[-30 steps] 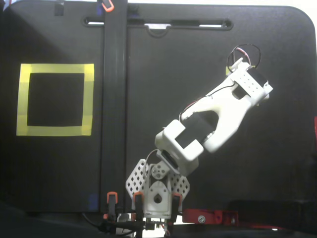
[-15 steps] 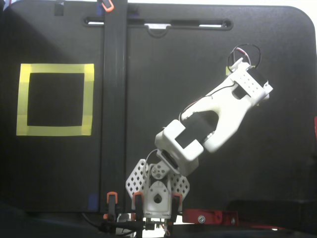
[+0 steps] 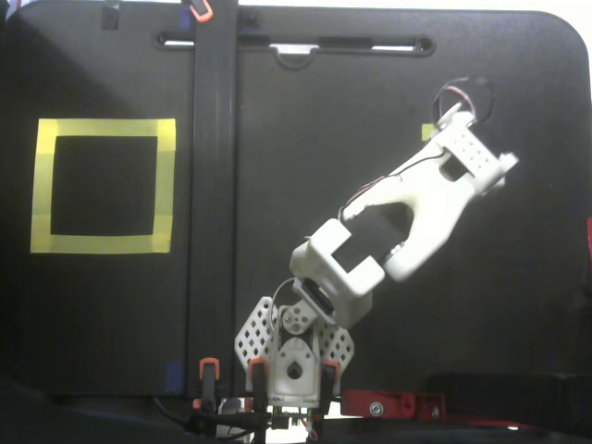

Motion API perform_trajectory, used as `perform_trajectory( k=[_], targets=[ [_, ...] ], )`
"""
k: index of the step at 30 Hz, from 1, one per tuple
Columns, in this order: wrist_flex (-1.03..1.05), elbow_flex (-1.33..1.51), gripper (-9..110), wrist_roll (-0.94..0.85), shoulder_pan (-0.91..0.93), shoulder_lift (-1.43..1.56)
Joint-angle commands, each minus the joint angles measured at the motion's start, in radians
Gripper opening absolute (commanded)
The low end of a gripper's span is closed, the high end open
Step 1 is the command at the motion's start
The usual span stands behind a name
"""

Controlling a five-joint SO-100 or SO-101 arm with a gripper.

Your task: Grasp the block and place it in the designated area.

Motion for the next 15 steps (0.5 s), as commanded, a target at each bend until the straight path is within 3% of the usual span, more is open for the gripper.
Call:
perform_trajectory(
  k=[1,15],
  targets=[
    [0.075,-0.104,19,-0.002,0.002,0.020],
    [0.390,-0.420,19,0.017,-0.009,0.021]
  ],
)
